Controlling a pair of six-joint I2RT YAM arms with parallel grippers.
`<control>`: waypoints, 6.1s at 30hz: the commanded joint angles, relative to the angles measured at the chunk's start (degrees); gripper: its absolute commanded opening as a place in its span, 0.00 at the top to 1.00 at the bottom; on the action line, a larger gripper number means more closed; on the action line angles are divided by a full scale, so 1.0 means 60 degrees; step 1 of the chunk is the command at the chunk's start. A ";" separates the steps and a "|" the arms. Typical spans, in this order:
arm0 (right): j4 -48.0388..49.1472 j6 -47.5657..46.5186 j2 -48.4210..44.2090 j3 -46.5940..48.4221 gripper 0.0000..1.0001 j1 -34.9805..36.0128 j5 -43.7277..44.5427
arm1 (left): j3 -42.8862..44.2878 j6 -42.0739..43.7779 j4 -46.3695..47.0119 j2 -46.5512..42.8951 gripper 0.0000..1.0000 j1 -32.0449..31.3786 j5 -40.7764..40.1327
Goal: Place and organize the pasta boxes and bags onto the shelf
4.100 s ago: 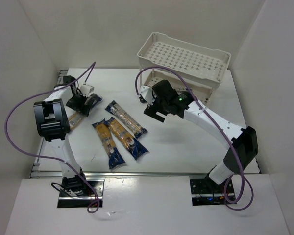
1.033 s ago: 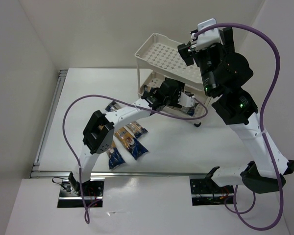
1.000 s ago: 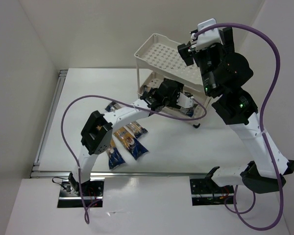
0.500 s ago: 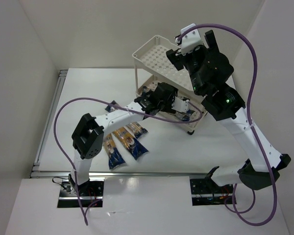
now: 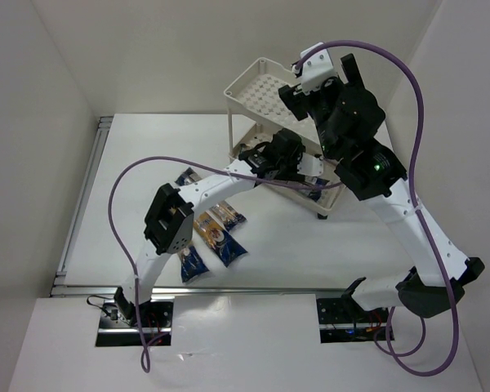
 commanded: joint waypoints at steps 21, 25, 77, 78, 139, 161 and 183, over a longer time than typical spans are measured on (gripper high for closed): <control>-0.0719 0.1106 0.0038 0.0243 0.01 -0.0059 -0.1134 | -0.4152 -0.2714 -0.2485 -0.4698 0.08 0.0172 0.0819; -0.1333 0.1531 0.0887 0.1107 0.01 -0.0059 -0.1911 | -0.5734 -0.2715 -0.3290 -0.6790 0.08 0.0172 0.0906; -0.3283 0.4376 0.9739 0.1197 1.00 0.1846 -0.4872 | -1.1171 -1.0684 -0.1065 -1.4134 0.07 1.2726 0.4612; -0.3283 0.4288 0.9606 0.1066 1.00 0.1846 -0.4872 | -1.1171 -1.0684 -0.1065 -1.4135 0.07 1.2726 0.4612; -0.0090 -0.1542 0.2266 0.1314 0.16 -0.2388 -0.2734 | -0.8183 -0.9819 -0.2398 -1.0211 0.06 1.0590 0.4949; -0.3223 0.4004 0.4007 0.1157 0.00 0.2153 -0.5172 | -1.0263 -1.3247 -0.2354 -0.8437 0.00 0.9474 0.4778; -0.1277 0.5107 0.7157 -0.1952 0.00 0.2915 -0.6117 | -1.2153 -1.4565 -0.1637 -1.0677 0.00 1.0822 0.4934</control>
